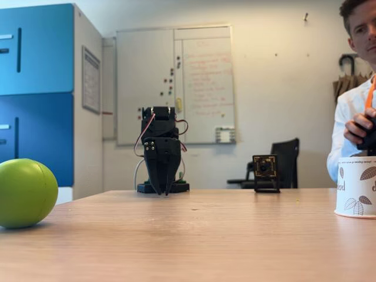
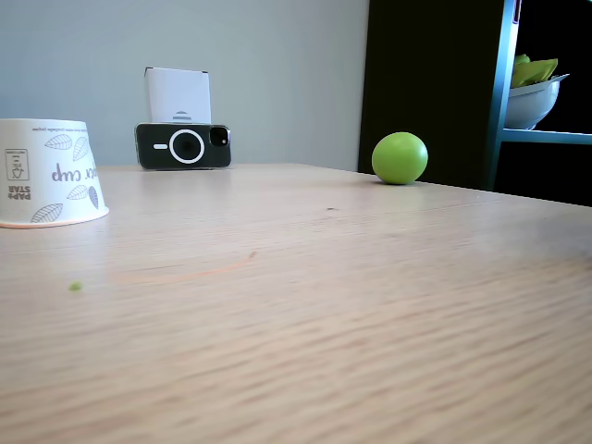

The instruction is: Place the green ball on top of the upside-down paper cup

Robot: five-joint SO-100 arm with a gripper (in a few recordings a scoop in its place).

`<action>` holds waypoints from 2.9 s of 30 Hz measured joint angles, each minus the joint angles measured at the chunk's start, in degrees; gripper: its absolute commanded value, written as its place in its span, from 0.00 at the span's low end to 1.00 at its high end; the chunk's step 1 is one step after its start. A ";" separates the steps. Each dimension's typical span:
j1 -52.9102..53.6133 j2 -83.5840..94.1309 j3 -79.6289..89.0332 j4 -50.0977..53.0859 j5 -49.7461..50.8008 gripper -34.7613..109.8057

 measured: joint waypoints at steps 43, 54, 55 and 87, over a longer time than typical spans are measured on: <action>12.66 -105.82 -116.72 -5.27 -1.05 0.41; 12.66 -115.05 -121.90 -9.23 -1.05 0.55; 12.66 -115.75 -121.90 -9.23 -1.05 0.55; 15.47 -140.89 -138.60 -18.54 -2.02 0.55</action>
